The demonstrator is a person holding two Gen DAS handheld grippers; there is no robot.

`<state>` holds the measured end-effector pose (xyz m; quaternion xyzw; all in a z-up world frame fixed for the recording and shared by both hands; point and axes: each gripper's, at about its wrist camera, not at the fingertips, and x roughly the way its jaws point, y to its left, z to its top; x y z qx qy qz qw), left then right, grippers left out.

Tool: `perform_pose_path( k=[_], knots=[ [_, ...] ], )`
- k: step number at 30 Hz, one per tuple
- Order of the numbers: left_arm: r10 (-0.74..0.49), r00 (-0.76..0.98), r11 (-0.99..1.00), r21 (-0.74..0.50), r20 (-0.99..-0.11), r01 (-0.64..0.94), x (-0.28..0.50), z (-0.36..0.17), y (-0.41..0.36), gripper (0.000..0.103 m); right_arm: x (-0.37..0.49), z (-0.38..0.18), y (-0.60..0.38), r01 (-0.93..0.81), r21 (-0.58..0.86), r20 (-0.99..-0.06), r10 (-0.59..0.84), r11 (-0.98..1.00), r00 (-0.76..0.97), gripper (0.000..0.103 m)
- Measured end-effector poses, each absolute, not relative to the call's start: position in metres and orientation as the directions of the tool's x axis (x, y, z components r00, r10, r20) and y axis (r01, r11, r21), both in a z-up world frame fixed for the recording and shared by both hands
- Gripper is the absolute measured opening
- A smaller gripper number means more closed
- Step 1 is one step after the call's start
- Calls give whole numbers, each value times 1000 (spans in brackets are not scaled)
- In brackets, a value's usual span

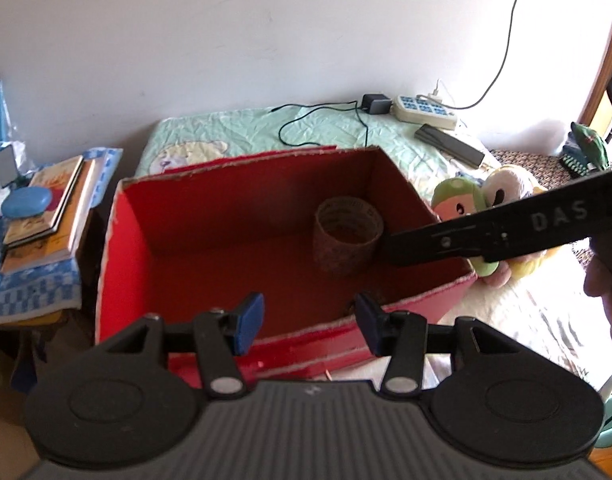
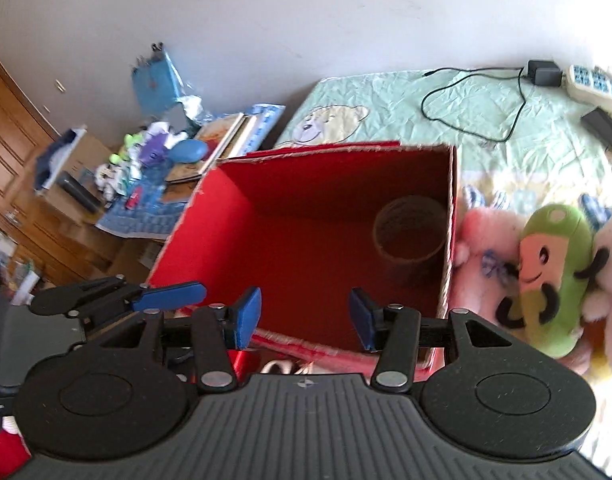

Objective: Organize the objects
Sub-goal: 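Move the right gripper out of the box to the orange gourd, then grasp the orange gourd around its neck with the right gripper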

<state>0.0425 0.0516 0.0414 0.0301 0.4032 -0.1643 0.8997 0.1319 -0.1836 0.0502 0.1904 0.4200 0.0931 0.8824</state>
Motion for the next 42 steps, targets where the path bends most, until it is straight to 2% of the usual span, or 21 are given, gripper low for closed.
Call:
perform_pose_path(
  k=[2, 3, 9, 17, 28, 42],
  knots=[
    [-252, 621, 950, -69, -742, 304, 37, 39, 49, 51, 123, 48, -186, -4, 441, -694, 344, 898, 632, 50],
    [-242, 623, 953, -62, -744, 296, 33, 39, 48, 51, 119, 46, -189, -108, 445, -693, 419, 889, 586, 49],
    [-217, 618, 964, -66, -756, 258, 8, 34, 46, 51, 99, 29, -204, -95, 558, -649, 505, 825, 569, 45],
    [-230, 587, 962, -92, -776, 256, -17, 22, 30, 47, 82, 5, -207, -104, 565, -667, 528, 818, 525, 42],
    [-321, 459, 940, -222, -828, 258, -36, -10, 13, 44, 71, -40, -217, -60, 629, -687, 590, 775, 424, 41],
    [-288, 406, 943, -182, -867, 280, -22, -39, 2, 45, 62, -64, -227, 1, 718, -650, 669, 696, 362, 41]
  ],
)
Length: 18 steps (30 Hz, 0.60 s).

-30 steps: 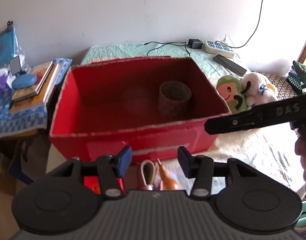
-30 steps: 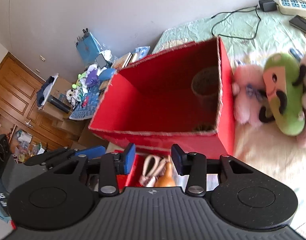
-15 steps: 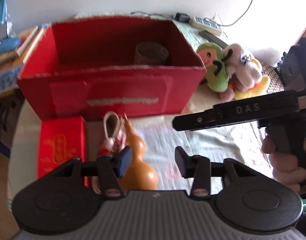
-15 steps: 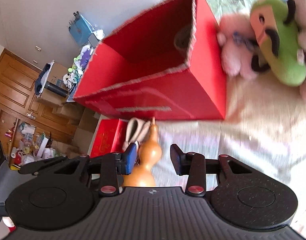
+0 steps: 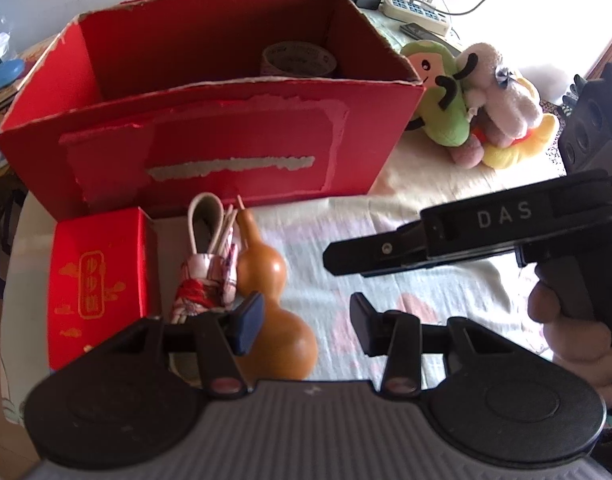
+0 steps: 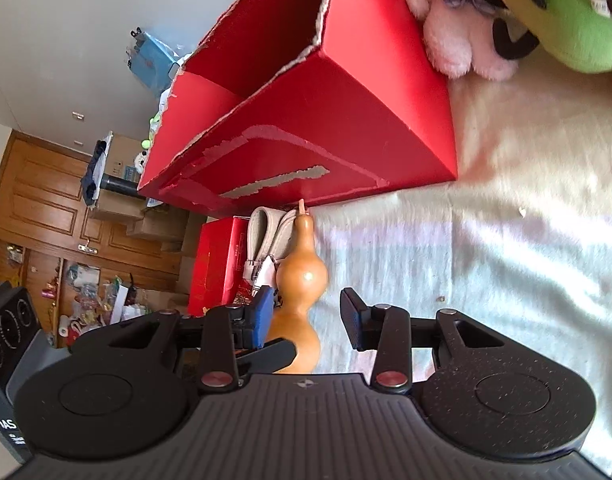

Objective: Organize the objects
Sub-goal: 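Grasp the orange gourd around its neck with the right gripper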

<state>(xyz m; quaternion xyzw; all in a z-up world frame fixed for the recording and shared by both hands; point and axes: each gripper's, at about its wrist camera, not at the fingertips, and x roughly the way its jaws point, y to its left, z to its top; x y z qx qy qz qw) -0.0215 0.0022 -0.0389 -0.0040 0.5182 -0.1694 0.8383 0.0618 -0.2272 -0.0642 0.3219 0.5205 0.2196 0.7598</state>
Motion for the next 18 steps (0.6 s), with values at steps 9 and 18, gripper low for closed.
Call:
perform_pose_path(
  k=[9, 18],
  knots=[
    [-305, 334, 935, -214, -892, 282, -8, -62, 9, 46, 63, -70, -218, 6, 717, -659, 676, 697, 329, 42],
    [-308, 287, 923, -212, -907, 321, -6, -76, 6, 44, 66, -80, -212, 14, 704, -688, 676, 710, 264, 42]
  ],
)
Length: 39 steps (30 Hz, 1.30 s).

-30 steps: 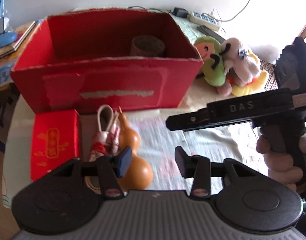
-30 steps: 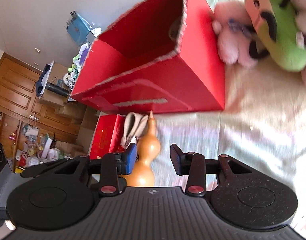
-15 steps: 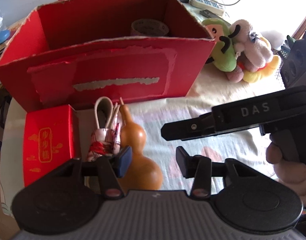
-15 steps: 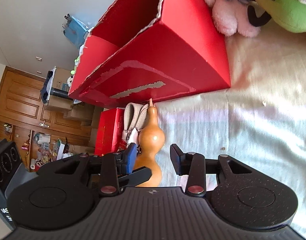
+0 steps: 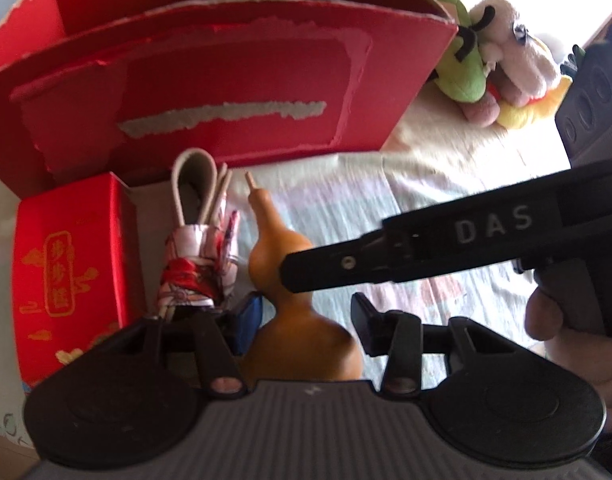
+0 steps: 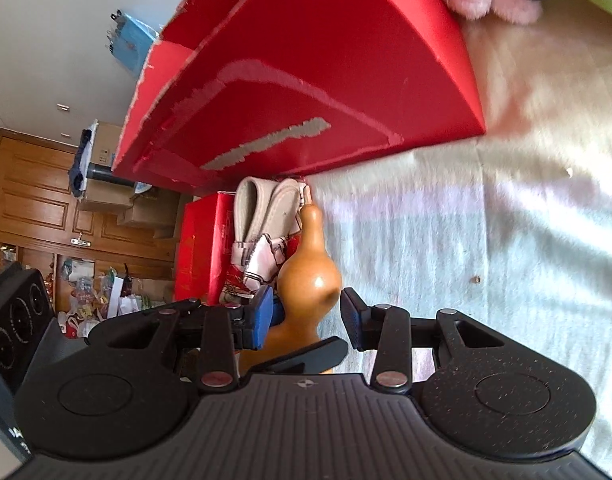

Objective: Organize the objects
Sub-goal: 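Grasp the orange gourd around its neck with the right gripper, then lift the gourd and carry it over the red box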

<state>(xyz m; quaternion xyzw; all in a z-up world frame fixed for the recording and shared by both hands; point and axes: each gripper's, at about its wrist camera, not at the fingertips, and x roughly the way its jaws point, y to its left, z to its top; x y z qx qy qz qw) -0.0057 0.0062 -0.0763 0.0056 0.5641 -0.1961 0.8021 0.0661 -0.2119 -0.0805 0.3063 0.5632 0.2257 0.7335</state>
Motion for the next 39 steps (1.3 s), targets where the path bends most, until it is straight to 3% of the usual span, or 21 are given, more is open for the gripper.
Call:
perform_pose_path(
  k=[23, 39],
  knots=[
    [-288, 225, 910, -192, -931, 368, 10, -71, -11, 41, 65, -86, -219, -5, 686, -711, 671, 728, 208, 43],
    [-266, 217, 876, -142, -939, 461, 15, -45, -59, 35, 54, -67, -260, 51, 697, -697, 659, 715, 283, 42]
  ],
)
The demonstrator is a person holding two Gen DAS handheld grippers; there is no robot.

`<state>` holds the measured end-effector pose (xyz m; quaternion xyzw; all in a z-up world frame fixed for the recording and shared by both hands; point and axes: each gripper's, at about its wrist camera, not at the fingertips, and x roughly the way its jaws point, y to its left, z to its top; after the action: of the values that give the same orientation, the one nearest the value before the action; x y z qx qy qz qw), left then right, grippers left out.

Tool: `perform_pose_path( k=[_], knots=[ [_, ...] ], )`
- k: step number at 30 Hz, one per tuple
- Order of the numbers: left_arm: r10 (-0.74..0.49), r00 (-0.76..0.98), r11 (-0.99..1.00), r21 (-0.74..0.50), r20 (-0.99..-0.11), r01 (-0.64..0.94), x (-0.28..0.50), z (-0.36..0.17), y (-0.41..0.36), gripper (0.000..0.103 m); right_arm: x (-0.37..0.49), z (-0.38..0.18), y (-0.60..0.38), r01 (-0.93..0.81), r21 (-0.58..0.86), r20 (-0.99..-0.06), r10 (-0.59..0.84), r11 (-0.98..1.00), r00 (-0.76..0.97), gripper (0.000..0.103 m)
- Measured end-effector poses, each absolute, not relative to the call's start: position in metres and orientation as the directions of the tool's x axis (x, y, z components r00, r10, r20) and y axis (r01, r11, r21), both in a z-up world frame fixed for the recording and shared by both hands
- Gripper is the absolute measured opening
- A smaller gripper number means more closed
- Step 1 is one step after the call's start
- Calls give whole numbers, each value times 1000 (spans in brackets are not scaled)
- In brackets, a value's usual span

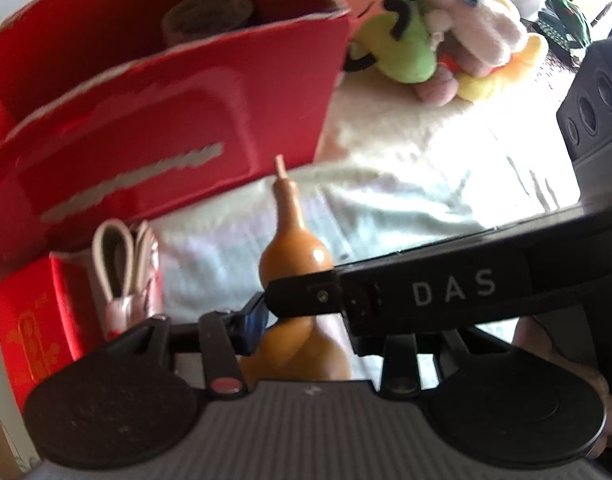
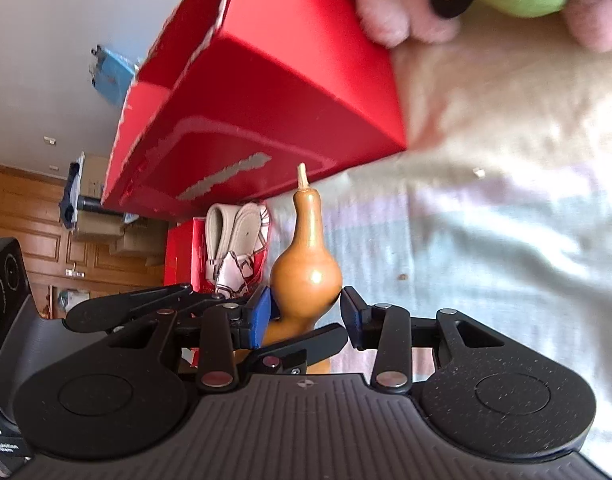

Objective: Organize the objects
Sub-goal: 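Lift the gourd and carry it over the red box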

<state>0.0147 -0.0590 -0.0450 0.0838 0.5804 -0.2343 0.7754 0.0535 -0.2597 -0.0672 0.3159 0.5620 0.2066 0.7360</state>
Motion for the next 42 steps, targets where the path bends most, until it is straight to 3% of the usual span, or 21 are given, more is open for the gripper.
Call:
perform_pose_path(
  k=[22, 42],
  knots=[
    [-452, 302, 728, -151, -839, 669, 28, 41, -131, 35, 40, 7, -322, 83, 688, -624, 530, 721, 574, 42],
    [-465, 452, 773, -101, -762, 626, 89, 102, -81, 35, 116, 66, -278, -70, 629, -574, 523, 774, 630, 42]
  ],
)
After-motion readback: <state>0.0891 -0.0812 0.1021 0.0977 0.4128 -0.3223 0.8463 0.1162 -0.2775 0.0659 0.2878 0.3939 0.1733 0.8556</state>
